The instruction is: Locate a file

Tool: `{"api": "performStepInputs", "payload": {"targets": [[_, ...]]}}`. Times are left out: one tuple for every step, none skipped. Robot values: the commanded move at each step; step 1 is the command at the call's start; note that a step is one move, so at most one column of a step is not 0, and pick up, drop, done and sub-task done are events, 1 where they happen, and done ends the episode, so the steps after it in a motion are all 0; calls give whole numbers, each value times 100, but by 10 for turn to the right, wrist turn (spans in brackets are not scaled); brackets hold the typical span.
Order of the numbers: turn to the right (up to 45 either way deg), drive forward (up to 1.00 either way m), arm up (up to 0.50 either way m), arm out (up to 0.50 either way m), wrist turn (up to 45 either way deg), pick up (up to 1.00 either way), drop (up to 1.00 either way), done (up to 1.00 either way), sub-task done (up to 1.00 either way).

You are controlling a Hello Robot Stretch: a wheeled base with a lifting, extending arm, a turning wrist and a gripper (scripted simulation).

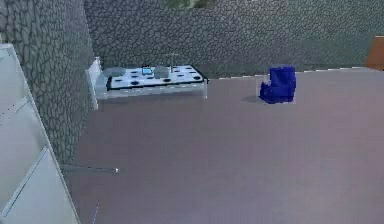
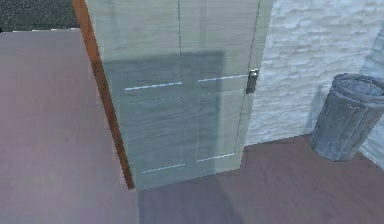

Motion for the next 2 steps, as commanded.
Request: {"api": "performStepInputs", "payload": {"targets": [[-450, 0, 0, 0, 0, 0, 0, 0, 0], [0, 0, 0, 0, 0, 0, 0, 100, 0]]}}
